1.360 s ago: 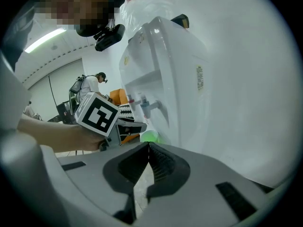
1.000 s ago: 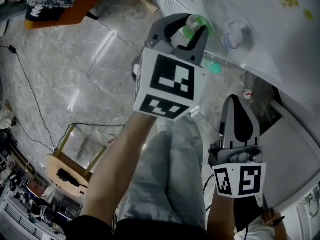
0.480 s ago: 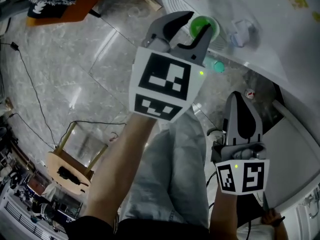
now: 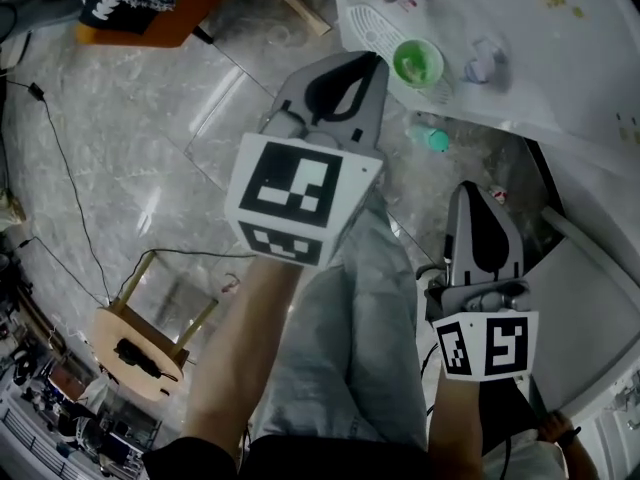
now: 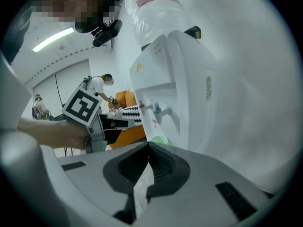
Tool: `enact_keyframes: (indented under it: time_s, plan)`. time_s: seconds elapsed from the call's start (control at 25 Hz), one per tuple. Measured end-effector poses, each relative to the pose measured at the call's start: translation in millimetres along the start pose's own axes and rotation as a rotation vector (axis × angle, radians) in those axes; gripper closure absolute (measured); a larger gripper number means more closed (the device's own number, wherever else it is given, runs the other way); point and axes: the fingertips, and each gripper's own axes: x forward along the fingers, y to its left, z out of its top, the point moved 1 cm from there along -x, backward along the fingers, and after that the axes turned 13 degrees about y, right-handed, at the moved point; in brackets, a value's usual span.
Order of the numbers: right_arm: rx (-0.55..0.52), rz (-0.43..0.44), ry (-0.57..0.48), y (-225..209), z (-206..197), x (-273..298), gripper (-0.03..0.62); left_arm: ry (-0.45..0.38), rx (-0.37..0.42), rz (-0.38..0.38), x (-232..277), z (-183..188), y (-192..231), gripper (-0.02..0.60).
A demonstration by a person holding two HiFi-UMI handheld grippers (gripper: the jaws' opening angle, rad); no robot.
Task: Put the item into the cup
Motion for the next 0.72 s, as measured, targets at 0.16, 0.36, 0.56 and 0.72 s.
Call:
enact_keyframes:
  time_s: [0.16,0.36,0.56,0.72]
  plan:
    - [-0.013,0.004,-0.028,12,12,-15,0.585,0.005,-0.030,0.001,-28,-7,-12,0.565]
    - [-0.022,0.004,-0.112,34,31,-36,0.585,-0.027,-0.015,-0.020,-70,2,-30,0.568]
    - [-0.017,-0.017,-0.165,48,52,-71,0.585,-0.046,0.006,-0.017,-121,18,-49,0.568]
    - [-0.004,-0.041,-0.201,56,70,-106,0.585,-0.065,0.005,-0.014,-158,29,-67,0.568]
